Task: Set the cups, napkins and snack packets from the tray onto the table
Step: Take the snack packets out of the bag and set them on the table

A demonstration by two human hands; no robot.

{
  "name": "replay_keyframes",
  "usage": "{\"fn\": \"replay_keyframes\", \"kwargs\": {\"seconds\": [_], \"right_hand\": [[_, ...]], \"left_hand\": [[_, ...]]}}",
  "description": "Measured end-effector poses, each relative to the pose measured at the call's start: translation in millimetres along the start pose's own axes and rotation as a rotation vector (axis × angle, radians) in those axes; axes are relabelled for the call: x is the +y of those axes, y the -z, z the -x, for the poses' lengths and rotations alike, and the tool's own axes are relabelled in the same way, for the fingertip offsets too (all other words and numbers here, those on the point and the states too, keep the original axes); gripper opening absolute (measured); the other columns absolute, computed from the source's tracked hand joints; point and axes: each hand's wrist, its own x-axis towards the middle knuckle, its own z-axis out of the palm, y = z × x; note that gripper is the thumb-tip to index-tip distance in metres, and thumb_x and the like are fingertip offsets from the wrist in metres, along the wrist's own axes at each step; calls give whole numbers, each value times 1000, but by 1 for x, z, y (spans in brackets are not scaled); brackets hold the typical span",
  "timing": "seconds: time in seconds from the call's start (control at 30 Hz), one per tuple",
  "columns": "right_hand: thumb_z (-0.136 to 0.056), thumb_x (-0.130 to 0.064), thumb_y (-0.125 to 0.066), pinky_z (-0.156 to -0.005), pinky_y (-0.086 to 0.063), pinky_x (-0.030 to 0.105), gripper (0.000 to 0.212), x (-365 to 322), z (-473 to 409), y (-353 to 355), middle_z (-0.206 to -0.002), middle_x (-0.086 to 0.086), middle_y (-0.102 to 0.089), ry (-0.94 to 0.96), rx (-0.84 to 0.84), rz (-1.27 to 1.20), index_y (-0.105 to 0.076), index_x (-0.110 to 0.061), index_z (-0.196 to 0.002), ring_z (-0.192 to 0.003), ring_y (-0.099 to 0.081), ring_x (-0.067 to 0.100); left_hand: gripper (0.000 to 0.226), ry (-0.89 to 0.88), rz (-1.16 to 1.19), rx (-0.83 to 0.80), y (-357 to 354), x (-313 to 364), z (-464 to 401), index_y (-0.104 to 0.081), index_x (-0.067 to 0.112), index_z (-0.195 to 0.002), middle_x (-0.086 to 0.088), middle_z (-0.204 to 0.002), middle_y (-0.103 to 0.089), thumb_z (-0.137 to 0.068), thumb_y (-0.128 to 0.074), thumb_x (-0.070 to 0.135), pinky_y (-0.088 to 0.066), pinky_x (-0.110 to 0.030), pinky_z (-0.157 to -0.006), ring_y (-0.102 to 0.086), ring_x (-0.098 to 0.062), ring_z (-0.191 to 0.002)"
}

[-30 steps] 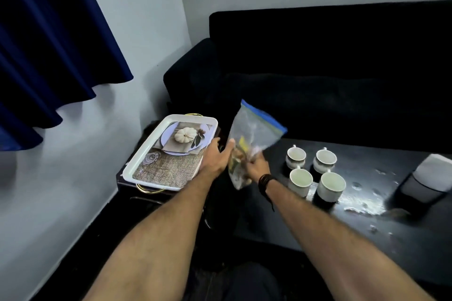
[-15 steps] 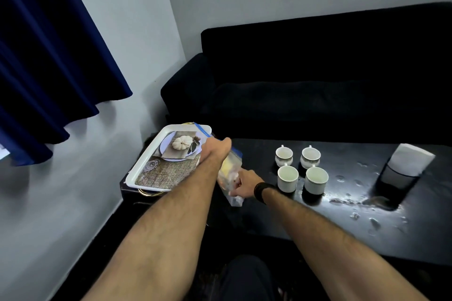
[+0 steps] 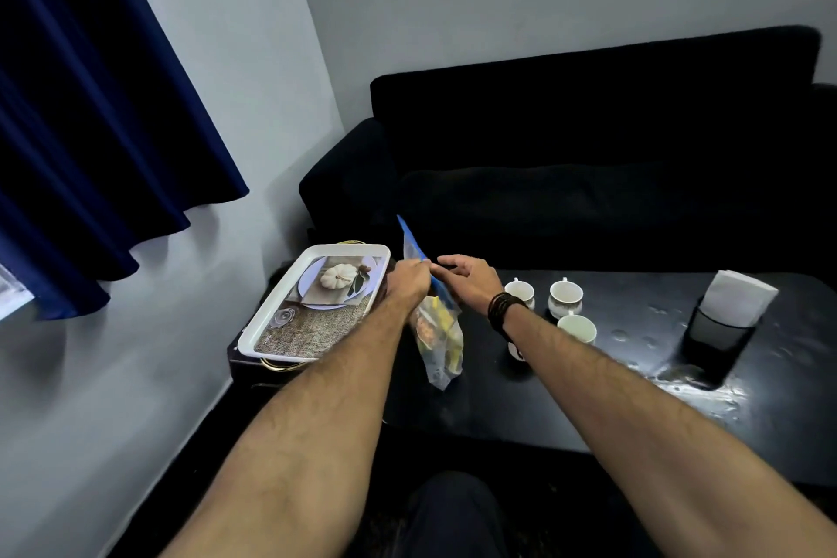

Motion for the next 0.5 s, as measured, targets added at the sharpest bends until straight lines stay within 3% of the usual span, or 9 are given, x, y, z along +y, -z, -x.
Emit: {"fn": "replay_keyframes", "kwargs": {"seconds": [0.07,0.13,0.23,0.3,0.43,0.5], "right_hand": [[-85,-39,-73,-62,-59,24,44,1,5,5,-98,5,-75,0,3,-34,-70,-11,-118,-73,-70,7],[-84,-36,-75,-60,-60,25,39,2,9,10,-89,3,-75,-9,-14,-24,-73,-10,-112,-63,-68,7],[-81,-37,-77,-71,-62,31,36,3,14,17,-94,4,-77,-28,-40,14,-75,-13,-108,-71,-71,14],[-81,-39,-77,-69,-60,25,34,1,15,19,-93,3,-77,-35,-48,55,-76,-15,-105,-73,-71,12],[-87,-29,-71,-57,-53,17,20,-4,15,21,-89,6,-76,-41,-56,123,-78,-14,-99,-67,-66,8],[-90,-24,-62,-62,-52,23,20,-6,14,20,-89,9,-75,-27,-43,203,-79,-15,-95,-71,-63,10]], "left_hand": [[35,21,139,-35,-2,-3,6,-71,2,-112,-22,-111,-71,-95,-51,24,-54,-38,-83,-68,-33,-99],[39,72,262,-134,-3,-7,14,-70,1,-108,-19,-104,-73,-98,-47,32,-49,-32,-69,-70,-26,-82],[45,113,305,-207,-8,-14,18,-66,6,-106,-13,-102,-73,-102,-38,40,-43,-35,-78,-69,-22,-81],[45,104,301,-196,-11,-17,17,-67,5,-109,-14,-104,-74,-102,-40,40,-41,-36,-78,-69,-22,-81],[40,80,297,-166,-15,-17,17,-71,3,-106,-15,-102,-75,-96,-54,38,-44,-32,-69,-72,-24,-78],[37,56,318,-129,-15,-15,16,-72,-1,-101,-20,-100,-75,-90,-65,33,-55,-34,-77,-73,-31,-82]]}}
